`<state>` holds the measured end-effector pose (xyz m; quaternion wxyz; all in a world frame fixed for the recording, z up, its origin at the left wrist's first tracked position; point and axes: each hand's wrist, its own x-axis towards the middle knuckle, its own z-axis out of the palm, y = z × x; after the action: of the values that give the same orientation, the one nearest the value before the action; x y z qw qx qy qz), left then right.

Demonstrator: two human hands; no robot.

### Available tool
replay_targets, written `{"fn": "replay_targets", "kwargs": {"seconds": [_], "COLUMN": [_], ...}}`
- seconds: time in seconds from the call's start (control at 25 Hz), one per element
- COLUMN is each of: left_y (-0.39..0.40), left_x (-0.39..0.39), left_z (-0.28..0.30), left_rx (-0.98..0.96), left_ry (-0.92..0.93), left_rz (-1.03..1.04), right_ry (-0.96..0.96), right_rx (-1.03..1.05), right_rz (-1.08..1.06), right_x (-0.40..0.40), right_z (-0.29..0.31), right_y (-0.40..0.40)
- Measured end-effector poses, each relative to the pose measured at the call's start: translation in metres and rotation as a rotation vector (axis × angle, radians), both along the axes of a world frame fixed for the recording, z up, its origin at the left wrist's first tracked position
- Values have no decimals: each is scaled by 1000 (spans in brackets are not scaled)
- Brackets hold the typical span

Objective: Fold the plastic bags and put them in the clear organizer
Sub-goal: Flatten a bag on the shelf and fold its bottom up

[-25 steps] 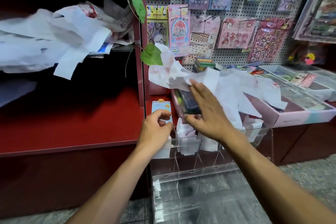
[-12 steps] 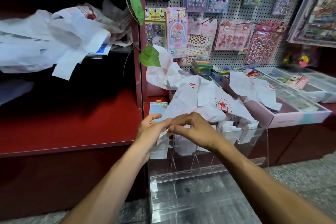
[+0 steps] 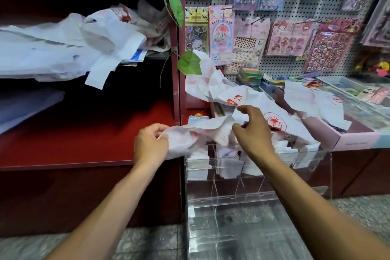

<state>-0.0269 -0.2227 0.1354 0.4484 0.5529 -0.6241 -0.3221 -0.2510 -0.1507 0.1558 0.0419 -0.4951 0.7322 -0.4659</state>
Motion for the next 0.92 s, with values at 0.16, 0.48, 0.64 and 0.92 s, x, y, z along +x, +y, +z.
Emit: {"fn": "replay_targets", "kwargs": {"seconds": [0.16,0.48,0.64,0.92], "left_y": [3,9,3,-10], "left_x": [62,153,187,194], "left_z": [6,-6,-6,-9], "left_rx": [-211,182,-71,-458], "left_ry": [-407,163,221,-333], "left_rz": [114,83,147,41], "right_ry": [41,-67,-582,-493], "right_rx": [66,40,-68,-59], "right_rz": [306,262,496,376], "right_x": [28,142,184,173], "right_z": [-1,-11,3,-2], "right_y": [-21,-79,-85,-92]}}
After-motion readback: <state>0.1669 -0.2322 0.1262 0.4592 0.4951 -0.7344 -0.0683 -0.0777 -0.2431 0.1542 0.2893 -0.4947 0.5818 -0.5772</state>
